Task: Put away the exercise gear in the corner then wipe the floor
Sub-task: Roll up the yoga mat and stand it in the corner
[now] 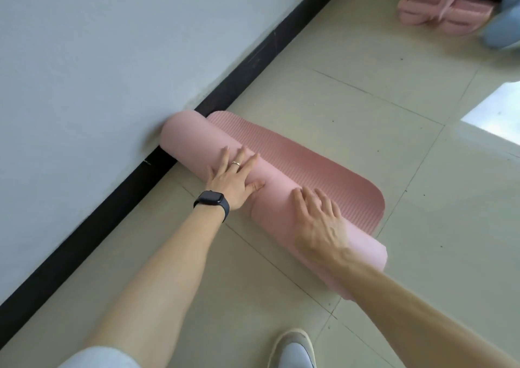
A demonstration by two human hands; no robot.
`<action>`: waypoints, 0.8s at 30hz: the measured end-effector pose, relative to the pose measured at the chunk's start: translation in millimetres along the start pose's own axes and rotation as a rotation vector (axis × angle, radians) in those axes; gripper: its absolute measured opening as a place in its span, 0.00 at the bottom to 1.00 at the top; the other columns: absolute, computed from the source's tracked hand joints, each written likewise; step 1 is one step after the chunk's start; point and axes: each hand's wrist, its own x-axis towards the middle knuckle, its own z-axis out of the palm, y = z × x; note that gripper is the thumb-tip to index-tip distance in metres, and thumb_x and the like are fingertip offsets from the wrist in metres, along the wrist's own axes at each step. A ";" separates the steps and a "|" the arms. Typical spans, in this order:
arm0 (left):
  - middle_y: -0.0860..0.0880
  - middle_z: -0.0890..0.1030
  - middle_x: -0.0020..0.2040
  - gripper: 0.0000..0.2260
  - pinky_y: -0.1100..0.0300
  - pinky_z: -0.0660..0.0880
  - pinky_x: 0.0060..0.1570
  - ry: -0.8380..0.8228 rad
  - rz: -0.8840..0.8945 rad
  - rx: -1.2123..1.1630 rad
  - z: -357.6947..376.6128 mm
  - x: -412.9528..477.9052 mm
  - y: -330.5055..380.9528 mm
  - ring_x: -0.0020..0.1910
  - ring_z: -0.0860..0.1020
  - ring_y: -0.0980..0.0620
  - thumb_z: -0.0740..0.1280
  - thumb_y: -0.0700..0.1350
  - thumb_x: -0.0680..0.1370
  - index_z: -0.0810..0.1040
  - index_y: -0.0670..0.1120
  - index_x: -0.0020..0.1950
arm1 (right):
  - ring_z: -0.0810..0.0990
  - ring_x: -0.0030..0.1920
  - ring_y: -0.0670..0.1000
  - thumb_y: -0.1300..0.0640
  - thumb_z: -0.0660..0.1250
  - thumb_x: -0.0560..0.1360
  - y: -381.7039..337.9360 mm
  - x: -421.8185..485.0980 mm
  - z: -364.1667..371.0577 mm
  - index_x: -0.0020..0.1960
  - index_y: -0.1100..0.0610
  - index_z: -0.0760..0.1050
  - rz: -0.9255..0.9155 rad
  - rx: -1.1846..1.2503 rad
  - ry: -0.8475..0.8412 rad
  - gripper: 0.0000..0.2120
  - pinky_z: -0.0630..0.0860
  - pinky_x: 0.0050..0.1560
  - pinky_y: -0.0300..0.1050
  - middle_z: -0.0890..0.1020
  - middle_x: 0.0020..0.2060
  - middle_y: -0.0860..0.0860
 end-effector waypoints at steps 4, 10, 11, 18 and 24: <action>0.54 0.48 0.82 0.30 0.31 0.39 0.71 0.064 0.033 -0.035 -10.2 56.0 34.4 0.79 0.37 0.50 0.45 0.69 0.79 0.50 0.61 0.80 | 0.58 0.78 0.60 0.28 0.53 0.71 22.7 19.2 6.8 0.79 0.56 0.55 0.085 -0.054 0.140 0.46 0.58 0.75 0.59 0.62 0.77 0.54; 0.46 0.56 0.80 0.23 0.41 0.53 0.75 0.597 0.035 -0.520 -13.6 87.1 57.4 0.79 0.52 0.46 0.60 0.56 0.82 0.65 0.51 0.77 | 0.42 0.80 0.53 0.14 0.56 0.56 83.7 77.7 -40.5 0.80 0.42 0.47 0.176 0.019 -0.087 0.60 0.44 0.79 0.57 0.51 0.80 0.49; 0.45 0.56 0.80 0.25 0.41 0.56 0.74 0.695 -0.068 -0.567 -8.8 83.5 53.8 0.79 0.53 0.45 0.62 0.56 0.81 0.64 0.51 0.77 | 0.40 0.80 0.53 0.13 0.55 0.54 93.1 85.4 -44.1 0.80 0.42 0.45 0.202 0.041 -0.114 0.62 0.42 0.79 0.57 0.48 0.81 0.49; 0.40 0.54 0.80 0.57 0.38 0.65 0.69 0.223 -0.696 -1.379 -10.4 73.4 59.0 0.74 0.65 0.40 0.72 0.70 0.66 0.31 0.61 0.77 | 0.46 0.81 0.54 0.11 0.57 0.47 124.4 118.7 -54.4 0.81 0.43 0.42 0.341 0.206 -0.301 0.70 0.44 0.78 0.61 0.52 0.81 0.52; 0.33 0.53 0.78 0.56 0.38 0.69 0.66 0.235 -0.750 -1.366 -17.4 85.2 70.1 0.66 0.71 0.38 0.71 0.71 0.67 0.28 0.66 0.74 | 0.63 0.76 0.56 0.14 0.64 0.46 135.2 131.9 -57.0 0.80 0.43 0.51 0.430 0.377 -0.352 0.69 0.59 0.75 0.59 0.65 0.77 0.51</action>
